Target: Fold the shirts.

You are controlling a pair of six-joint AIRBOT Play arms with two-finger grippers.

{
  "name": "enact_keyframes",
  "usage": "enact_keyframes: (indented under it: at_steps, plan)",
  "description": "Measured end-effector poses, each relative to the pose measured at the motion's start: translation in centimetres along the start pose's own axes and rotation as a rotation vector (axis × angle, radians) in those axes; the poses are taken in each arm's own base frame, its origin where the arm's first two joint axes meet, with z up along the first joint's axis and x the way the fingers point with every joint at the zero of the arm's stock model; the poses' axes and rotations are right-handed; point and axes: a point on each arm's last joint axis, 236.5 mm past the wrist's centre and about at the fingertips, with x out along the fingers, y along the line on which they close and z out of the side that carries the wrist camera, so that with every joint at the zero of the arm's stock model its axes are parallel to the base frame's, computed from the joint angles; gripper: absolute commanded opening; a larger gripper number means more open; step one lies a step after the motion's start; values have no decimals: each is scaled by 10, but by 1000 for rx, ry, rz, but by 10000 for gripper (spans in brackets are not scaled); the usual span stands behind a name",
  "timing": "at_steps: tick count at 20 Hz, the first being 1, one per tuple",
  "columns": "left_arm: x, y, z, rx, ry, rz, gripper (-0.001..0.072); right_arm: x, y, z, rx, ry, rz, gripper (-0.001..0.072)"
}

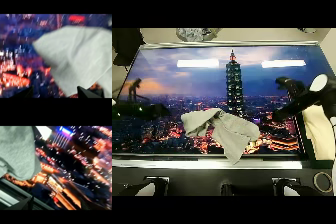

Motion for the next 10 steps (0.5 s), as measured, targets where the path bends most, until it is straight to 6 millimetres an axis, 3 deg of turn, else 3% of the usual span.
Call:
enact_keyframes:
  at_steps: [2, 6, 9, 10]
  plan:
    - [25, 6, -32, -17, 88, -4, 641, 22, 16, -14, 6, 41, 86, 704]
    - [73, -19, -76, 20, 167, -72, 640, 57, 54, -36, 31, 81, 267, 704]
    - [97, -30, -84, 65, 141, -73, 603, 76, 69, -49, 59, 98, 335, 703]
    - [102, -33, -84, 77, 130, -71, 549, 81, 72, -53, 65, 106, 349, 702]
